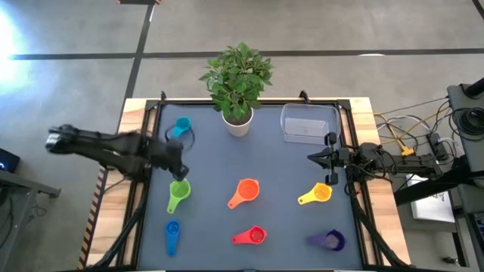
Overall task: Nest measuring cups in basket
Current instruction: Stack the green measuring cup on top of the orange measuring cup
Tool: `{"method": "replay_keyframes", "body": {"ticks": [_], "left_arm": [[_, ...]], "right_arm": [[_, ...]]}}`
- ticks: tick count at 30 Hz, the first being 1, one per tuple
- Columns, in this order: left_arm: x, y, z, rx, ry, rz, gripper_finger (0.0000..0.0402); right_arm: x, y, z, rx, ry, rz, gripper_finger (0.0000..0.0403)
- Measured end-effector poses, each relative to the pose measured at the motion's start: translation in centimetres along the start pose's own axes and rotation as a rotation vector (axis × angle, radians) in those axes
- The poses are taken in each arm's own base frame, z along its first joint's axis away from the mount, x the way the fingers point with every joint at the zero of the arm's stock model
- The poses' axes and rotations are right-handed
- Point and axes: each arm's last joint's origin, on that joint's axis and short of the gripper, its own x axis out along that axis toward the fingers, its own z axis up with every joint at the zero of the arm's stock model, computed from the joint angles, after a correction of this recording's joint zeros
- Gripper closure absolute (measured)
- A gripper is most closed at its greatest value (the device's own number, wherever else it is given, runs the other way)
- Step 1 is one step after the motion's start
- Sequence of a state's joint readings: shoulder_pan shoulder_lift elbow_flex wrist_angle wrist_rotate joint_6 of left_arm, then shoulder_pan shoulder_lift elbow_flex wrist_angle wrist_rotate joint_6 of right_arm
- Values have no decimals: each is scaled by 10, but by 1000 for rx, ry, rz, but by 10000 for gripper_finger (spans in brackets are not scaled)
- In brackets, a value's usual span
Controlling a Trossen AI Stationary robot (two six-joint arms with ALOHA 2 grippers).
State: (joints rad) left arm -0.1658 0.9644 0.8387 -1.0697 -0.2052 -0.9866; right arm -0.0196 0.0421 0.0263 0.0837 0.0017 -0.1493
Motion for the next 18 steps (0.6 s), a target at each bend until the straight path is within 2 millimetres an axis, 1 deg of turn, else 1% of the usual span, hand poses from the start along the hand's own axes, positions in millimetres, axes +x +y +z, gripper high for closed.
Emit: {"method": "replay_keyframes", "body": {"ticks": [3,6,8,11,15,18], "left_arm": [[-1,-15,-19,33,-33,7,400],[-2,-21,-34,8,-10,5,378],[-1,-22,-39,-44,8,29,349],[4,-23,-44,-105,42,70,295],[18,-23,-49,-173,74,154,225],[31,-20,-54,-210,92,226,192]], "right_arm": [[0,0,0,0,0,0,394],[0,0,0,0,0,0,394],[0,0,0,0,0,0,394],[0,0,0,0,0,0,394],[0,0,0,0,0,0,394],[0,0,0,0,0,0,394]]}}
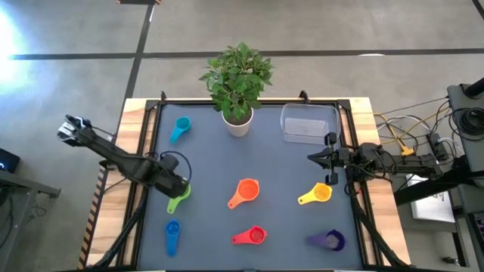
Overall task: Nest measuring cups in basket
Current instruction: Stack the green measuring cup on top of the orange measuring cup
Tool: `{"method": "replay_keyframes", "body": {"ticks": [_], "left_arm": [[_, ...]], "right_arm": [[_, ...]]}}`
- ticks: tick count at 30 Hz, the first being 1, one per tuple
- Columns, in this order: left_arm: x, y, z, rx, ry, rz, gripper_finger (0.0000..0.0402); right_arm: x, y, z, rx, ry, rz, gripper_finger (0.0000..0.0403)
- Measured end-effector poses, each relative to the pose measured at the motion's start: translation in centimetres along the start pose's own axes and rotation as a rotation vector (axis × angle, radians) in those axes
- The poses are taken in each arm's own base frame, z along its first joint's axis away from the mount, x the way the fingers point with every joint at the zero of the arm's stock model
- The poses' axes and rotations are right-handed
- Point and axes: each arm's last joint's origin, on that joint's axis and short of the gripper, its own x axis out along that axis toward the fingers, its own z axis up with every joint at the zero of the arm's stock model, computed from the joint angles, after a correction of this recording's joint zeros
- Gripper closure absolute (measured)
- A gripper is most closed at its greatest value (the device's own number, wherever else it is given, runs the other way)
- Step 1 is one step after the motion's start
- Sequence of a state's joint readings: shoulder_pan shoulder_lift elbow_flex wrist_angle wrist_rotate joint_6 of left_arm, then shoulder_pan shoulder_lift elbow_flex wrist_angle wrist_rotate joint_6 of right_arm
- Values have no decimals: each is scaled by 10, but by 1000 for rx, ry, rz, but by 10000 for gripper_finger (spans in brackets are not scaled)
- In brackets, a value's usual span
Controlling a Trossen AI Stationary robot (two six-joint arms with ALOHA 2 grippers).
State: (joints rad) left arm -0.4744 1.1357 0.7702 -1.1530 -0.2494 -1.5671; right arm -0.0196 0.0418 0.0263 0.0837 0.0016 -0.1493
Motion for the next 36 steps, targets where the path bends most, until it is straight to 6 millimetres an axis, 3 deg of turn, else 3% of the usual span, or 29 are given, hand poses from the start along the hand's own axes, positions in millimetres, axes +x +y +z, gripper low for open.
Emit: {"method": "replay_keyframes", "body": {"ticks": [7,22,26,30,36], "left_arm": [[25,9,-7,33,79,111,184],[54,16,-14,32,83,6,214],[54,15,-14,64,82,-9,273],[48,10,-9,85,78,-35,376],[22,-10,13,105,24,-133,396]], "right_arm": [[0,0,0,0,0,0,394],[0,0,0,0,0,0,394],[0,0,0,0,1,0,394],[0,0,0,0,0,0,394],[0,0,0,0,1,0,394]]}}
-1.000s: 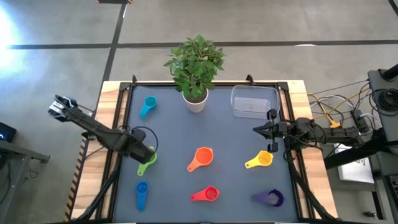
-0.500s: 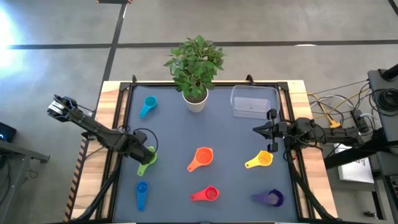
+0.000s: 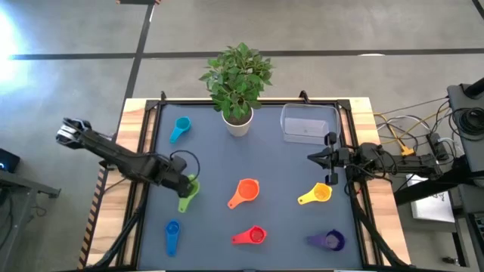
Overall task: Nest measuring cups in basket
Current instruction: Stack the green measuring cup on top of the orange measuring cup
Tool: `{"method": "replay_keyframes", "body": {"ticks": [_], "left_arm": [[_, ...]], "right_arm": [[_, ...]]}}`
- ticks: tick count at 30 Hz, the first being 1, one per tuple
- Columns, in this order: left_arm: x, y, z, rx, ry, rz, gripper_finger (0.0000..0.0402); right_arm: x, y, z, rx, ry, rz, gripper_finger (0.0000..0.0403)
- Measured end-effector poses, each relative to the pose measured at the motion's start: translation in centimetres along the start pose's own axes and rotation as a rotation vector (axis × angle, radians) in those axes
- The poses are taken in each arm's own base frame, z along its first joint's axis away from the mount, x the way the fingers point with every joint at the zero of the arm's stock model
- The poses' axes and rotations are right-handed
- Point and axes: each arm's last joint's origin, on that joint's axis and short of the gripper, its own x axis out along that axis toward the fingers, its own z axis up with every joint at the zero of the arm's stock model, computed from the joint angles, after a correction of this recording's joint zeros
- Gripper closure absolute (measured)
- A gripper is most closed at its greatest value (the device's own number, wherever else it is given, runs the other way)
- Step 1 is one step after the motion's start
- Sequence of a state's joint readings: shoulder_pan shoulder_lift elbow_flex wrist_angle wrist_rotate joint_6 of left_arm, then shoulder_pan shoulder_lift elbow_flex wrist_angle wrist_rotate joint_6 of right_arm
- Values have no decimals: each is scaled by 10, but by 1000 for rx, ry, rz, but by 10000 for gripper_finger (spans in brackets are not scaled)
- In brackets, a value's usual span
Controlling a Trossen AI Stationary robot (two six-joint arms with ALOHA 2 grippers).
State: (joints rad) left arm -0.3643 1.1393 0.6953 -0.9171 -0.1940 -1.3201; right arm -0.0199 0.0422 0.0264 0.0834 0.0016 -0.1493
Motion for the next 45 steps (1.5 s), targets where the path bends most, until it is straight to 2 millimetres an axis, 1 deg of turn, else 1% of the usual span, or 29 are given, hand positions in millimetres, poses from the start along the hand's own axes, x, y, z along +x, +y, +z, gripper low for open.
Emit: {"method": "replay_keyframes", "body": {"ticks": [6,9,11,14,17,21,26,31,36,41,45], "left_arm": [[-43,-31,33,-26,-157,-143,399],[-62,-55,48,37,-212,-214,399],[-70,-72,58,93,-235,-226,400],[-73,-102,73,194,-256,-220,400],[-67,-130,89,305,-249,-205,400],[-50,-158,111,431,-207,-179,400],[-23,-179,130,540,-129,-185,401],[3,-185,139,579,-68,-183,401],[19,-187,142,615,-55,-171,401],[38,-182,145,648,-12,-141,401],[48,-177,147,664,-17,-142,401]], "right_arm": [[0,0,0,0,0,0,394],[0,0,0,0,0,0,394],[0,0,0,0,0,0,394],[0,0,0,0,0,0,394],[0,0,0,0,0,0,394],[0,0,0,0,0,0,394],[0,0,0,0,0,0,394],[0,0,0,0,0,0,394],[0,0,0,0,0,0,394],[0,0,0,0,0,0,394],[0,0,0,0,0,0,394]]}}
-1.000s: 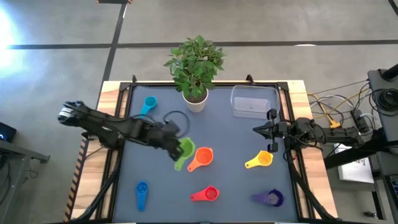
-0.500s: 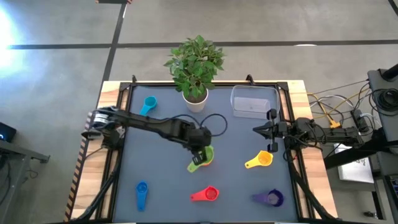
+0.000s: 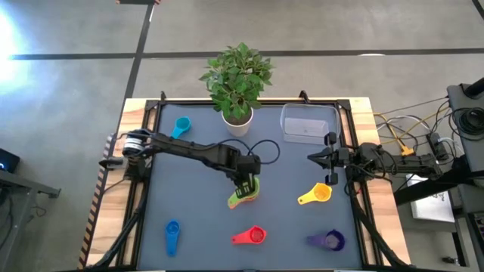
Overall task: Nest measuring cups in basket
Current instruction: Stack the green measuring cup on top of the orange measuring cup, then stack the purple measuring cup on top of the green measuring cup
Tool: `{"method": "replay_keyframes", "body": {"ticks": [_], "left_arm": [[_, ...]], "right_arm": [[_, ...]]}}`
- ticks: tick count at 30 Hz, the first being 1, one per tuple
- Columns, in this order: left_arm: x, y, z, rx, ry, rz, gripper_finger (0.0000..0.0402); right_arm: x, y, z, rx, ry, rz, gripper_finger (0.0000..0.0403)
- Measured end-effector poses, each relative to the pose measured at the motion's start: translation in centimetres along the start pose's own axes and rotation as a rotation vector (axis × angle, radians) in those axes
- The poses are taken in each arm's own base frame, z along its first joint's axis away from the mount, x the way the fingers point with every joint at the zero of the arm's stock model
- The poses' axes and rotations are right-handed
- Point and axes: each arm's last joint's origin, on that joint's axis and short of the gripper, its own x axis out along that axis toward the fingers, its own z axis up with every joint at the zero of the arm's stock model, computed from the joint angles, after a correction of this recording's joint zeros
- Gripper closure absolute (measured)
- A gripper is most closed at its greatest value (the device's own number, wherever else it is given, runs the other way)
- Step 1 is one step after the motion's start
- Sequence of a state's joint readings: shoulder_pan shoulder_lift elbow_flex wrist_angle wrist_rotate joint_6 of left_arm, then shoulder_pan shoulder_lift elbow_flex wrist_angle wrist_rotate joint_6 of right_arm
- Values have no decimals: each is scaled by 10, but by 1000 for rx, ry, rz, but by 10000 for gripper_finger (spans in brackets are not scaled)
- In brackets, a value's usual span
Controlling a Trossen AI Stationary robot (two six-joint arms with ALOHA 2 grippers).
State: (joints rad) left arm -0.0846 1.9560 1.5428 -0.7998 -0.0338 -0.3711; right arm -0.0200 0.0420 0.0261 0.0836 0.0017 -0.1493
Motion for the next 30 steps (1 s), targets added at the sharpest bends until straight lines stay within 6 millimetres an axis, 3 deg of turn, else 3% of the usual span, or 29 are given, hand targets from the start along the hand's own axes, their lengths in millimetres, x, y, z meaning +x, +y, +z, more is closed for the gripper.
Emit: {"method": "replay_keyframes", "body": {"ticks": [11,21,26,30], "left_arm": [[23,7,-13,-15,-23,-87,389],[17,9,-13,-11,-35,-89,277],[7,9,-13,-26,-60,-92,222],[-12,10,-17,-36,-89,-22,203]], "right_arm": [[0,0,0,0,0,0,394],[0,0,0,0,0,0,394],[0,0,0,0,0,0,394],[0,0,0,0,1,1,394]]}}
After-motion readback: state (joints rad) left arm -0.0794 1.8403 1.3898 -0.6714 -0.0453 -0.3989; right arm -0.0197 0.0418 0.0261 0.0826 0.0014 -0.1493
